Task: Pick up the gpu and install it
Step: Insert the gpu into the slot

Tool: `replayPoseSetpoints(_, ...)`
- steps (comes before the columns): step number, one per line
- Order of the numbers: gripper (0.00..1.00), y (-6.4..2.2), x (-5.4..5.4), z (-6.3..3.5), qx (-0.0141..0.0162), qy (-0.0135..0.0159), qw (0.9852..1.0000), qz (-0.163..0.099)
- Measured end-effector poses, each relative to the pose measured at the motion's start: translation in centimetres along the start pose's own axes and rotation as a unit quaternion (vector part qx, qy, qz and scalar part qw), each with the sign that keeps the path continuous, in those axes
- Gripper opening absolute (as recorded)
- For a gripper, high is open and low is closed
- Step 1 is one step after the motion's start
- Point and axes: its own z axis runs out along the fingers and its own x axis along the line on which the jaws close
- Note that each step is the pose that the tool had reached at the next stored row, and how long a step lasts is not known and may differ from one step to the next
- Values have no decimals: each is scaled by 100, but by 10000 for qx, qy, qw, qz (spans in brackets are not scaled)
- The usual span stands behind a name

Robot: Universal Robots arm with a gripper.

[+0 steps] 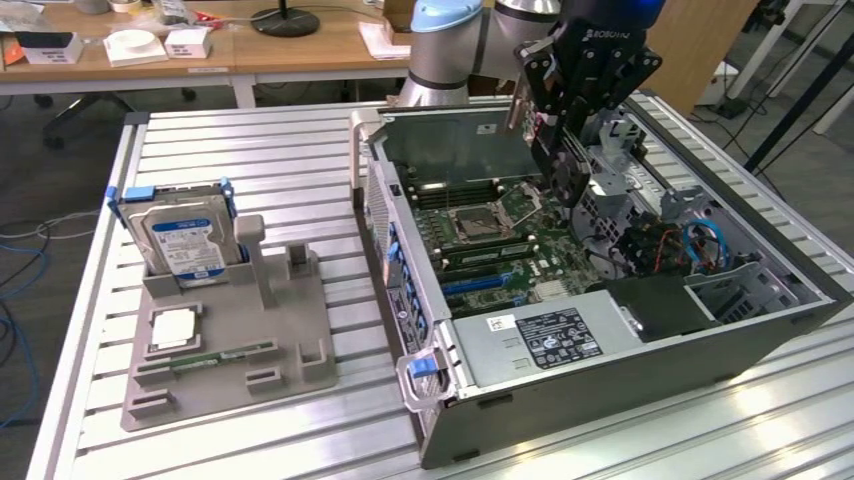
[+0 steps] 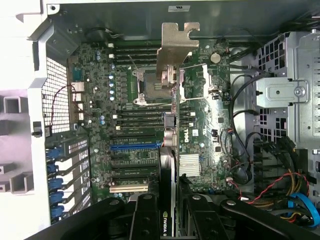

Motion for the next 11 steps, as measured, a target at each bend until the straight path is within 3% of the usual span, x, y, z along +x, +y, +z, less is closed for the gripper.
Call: replayPoseSetpoints(11,26,0,0,0,-3,5,9999,-123)
